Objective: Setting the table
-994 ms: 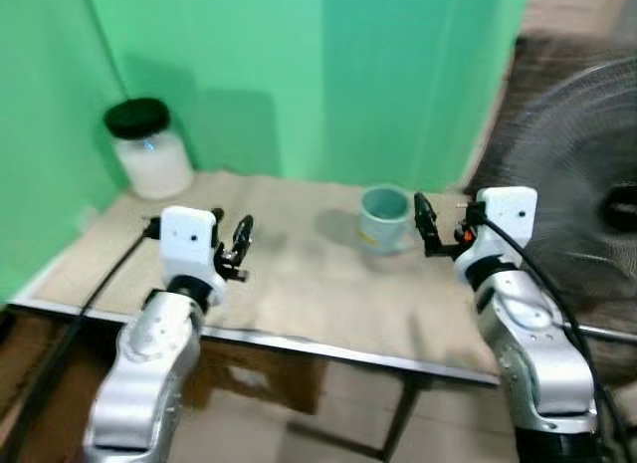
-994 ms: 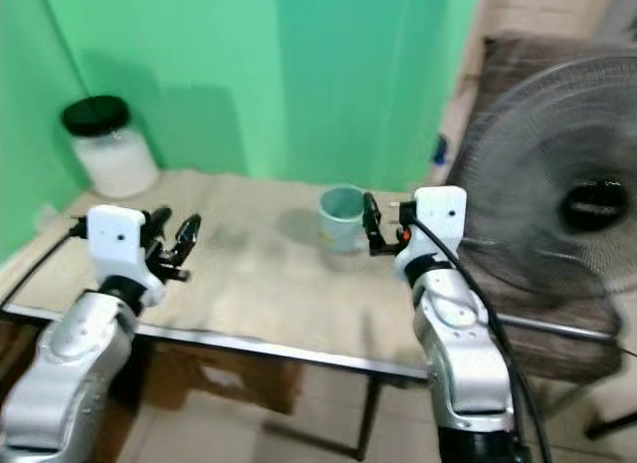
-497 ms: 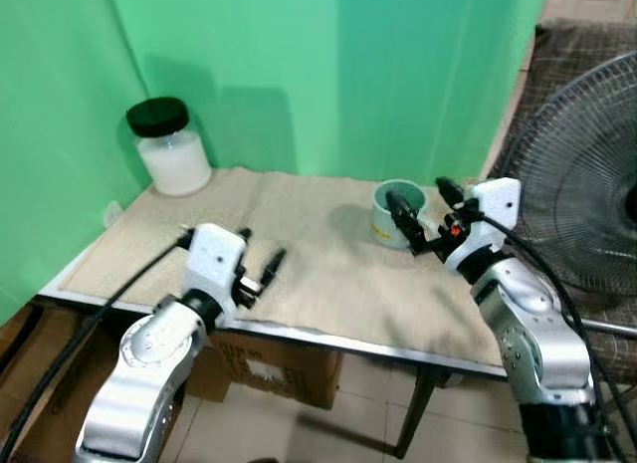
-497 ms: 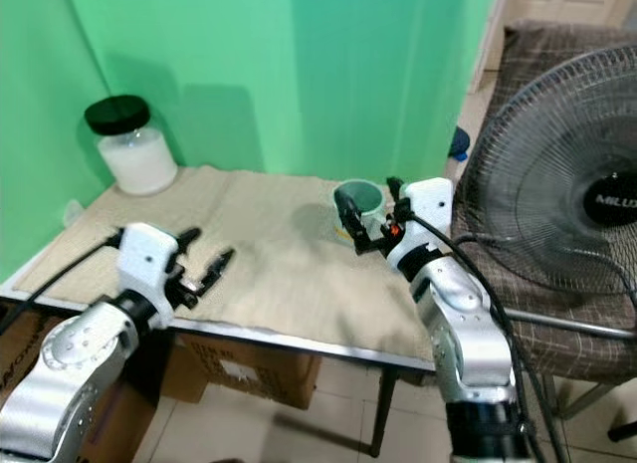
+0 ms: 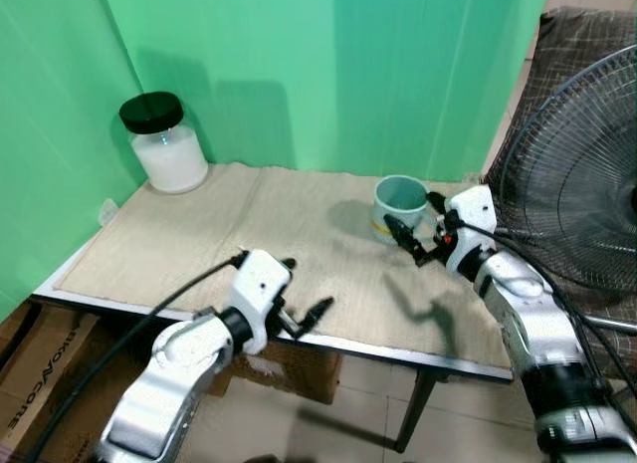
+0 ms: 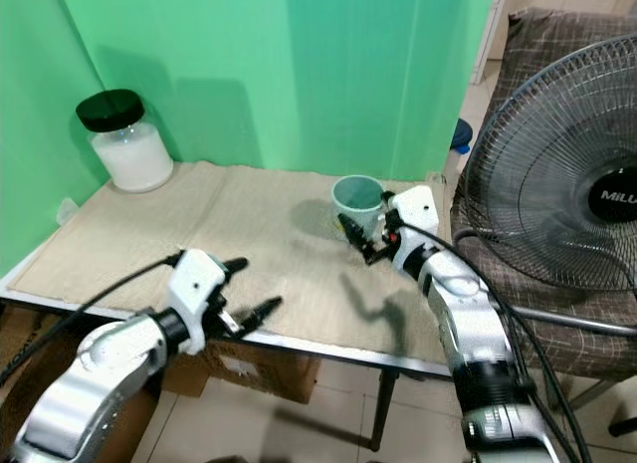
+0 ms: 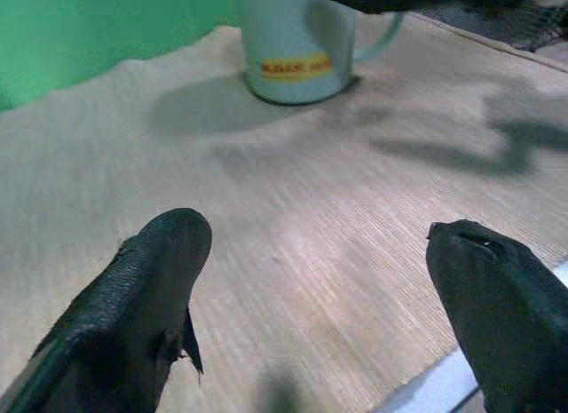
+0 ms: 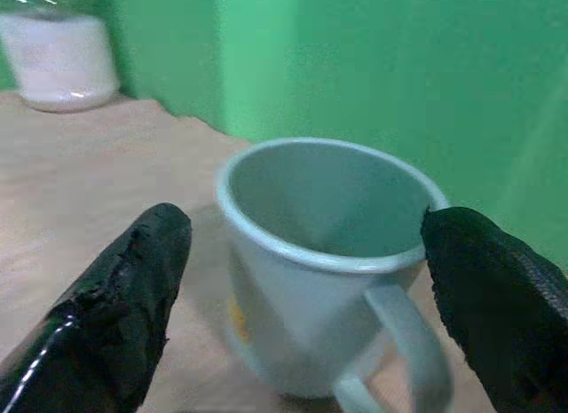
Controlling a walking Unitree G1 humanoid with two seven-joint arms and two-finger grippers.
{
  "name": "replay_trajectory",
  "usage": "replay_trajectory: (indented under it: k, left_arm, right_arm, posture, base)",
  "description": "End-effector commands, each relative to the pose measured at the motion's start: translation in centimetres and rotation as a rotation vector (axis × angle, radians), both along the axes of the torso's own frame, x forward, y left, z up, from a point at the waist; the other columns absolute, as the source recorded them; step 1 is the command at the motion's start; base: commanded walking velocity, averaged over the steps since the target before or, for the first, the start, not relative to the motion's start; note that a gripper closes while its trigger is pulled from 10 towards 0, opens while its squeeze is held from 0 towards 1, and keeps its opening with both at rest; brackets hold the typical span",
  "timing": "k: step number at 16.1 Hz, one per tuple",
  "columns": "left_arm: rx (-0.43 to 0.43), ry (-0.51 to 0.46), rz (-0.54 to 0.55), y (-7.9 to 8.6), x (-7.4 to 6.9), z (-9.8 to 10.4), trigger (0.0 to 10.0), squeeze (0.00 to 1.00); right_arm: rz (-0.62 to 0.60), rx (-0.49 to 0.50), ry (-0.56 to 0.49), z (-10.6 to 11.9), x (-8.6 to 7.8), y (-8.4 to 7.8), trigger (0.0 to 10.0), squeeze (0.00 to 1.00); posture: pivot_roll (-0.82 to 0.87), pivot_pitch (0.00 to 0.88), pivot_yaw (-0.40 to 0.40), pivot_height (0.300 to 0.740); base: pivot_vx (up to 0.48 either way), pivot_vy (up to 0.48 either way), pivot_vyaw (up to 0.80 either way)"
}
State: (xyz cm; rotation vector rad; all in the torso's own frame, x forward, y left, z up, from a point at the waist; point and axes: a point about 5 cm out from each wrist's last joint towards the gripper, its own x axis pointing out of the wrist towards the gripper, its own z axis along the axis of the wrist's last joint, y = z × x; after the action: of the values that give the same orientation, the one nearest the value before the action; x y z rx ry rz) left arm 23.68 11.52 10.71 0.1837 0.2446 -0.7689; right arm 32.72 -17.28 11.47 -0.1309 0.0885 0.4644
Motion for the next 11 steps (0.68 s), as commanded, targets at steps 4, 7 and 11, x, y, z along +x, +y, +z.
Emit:
replay_trajectory:
  k: [4, 7, 11]
  left_arm:
    - [0.016, -0.014, -0.030, -0.1, 0.5, 0.1, 10.0, 1.00]
    - [0.010, -0.021, -0.035, -0.3, 0.6, 0.0, 10.0, 1.00]
    - [0.004, -0.017, -0.043, -0.4, 0.4, -0.4, 10.0, 1.00]
  right_arm:
    - [-0.032, -0.041, 0.049, -1.7, 0.1, -0.6, 10.0, 0.00]
    - [-0.017, 0.054, -0.069, 0.4, 0.0, -0.8, 10.0, 0.00]
    - [0.078, 0.141, -0.165, 3.0, -0.8, -0.7, 10.0, 0.00]
  posture:
    - [-0.03, 0.000, 0.100, 0.740]
    - [-0.05, 0.000, 0.100, 0.740]
    - [-0.07, 0.000, 0.103, 0.740]
  base:
    - [0.000, 0.000, 0.00]
    - [0.000, 0.000, 0.00]
    - [0.000, 0.000, 0.00]
